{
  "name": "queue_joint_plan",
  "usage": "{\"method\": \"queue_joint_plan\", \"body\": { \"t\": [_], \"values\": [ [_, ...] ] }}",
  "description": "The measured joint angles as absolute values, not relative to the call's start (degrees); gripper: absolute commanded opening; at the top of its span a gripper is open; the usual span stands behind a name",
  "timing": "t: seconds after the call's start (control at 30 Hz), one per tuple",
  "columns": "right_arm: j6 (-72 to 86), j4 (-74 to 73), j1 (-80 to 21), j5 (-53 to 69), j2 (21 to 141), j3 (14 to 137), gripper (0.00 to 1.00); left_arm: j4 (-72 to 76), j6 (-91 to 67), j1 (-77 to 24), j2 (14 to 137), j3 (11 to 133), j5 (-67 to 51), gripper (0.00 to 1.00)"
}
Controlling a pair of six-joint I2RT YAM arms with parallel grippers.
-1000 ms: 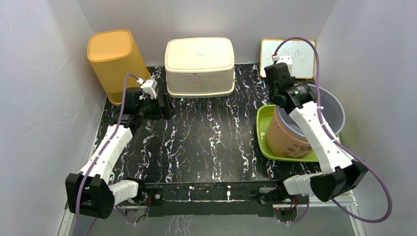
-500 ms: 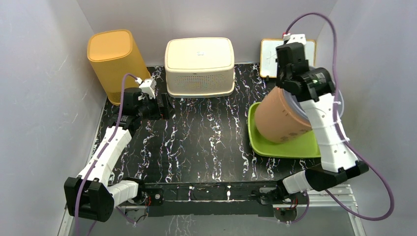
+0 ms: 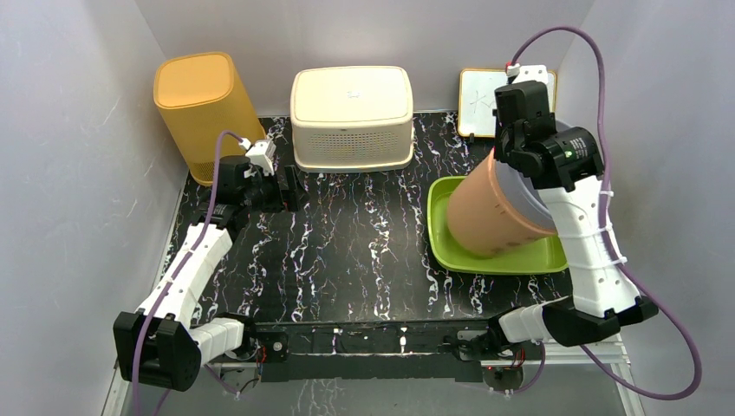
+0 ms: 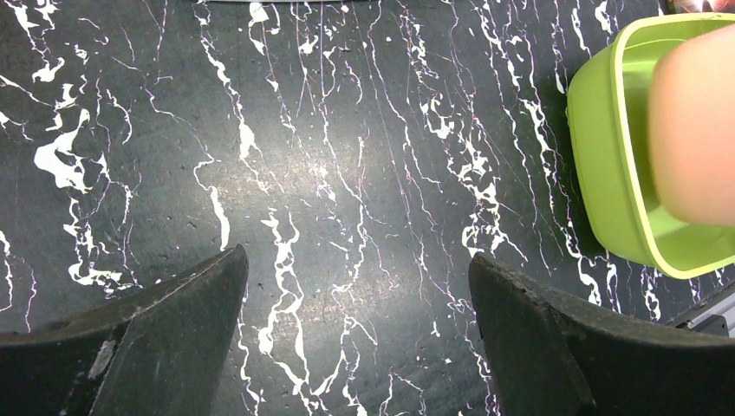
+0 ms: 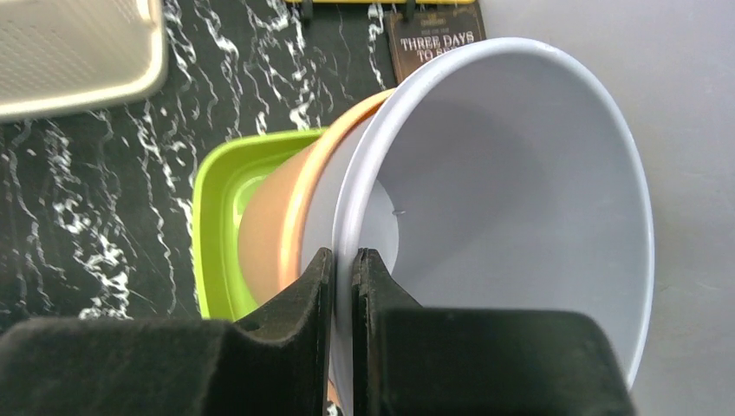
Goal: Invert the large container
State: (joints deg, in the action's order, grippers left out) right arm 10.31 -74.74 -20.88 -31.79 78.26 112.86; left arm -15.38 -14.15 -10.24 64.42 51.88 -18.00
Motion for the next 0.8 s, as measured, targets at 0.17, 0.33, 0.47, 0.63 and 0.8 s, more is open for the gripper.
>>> {"method": "queue_joint_plan", "body": {
  "t": [0.17,0.33,0.47,0.63,0.8],
  "values": [
    [10.28,-74.48,-21.08,-31.88,78.39,108.25,0.00,-15.42,-14.11,-10.24,64.45,51.83,-17.98,0.98],
    [10.11,-71.77,-21.23,-31.94,76.73,108.31,0.00,-15.46,-14.06,-10.24,64.45,51.83,-17.89,0.98],
    [9.89,-67.68,-21.26,-31.99,70.87,108.31,0.00,-15.42,-14.11,-10.24,65.01,51.83,-18.00,0.98],
    [9.45,-59.99,-21.26,-31.86,61.21,108.95,0.00,-15.44,-14.11,-10.24,65.69,51.83,-18.00,0.98],
    [9.21,-49.84,-21.26,-30.26,54.13,109.54,0.00,-15.44,-14.11,-10.24,65.67,51.86,-18.00,0.98]
  ]
}}
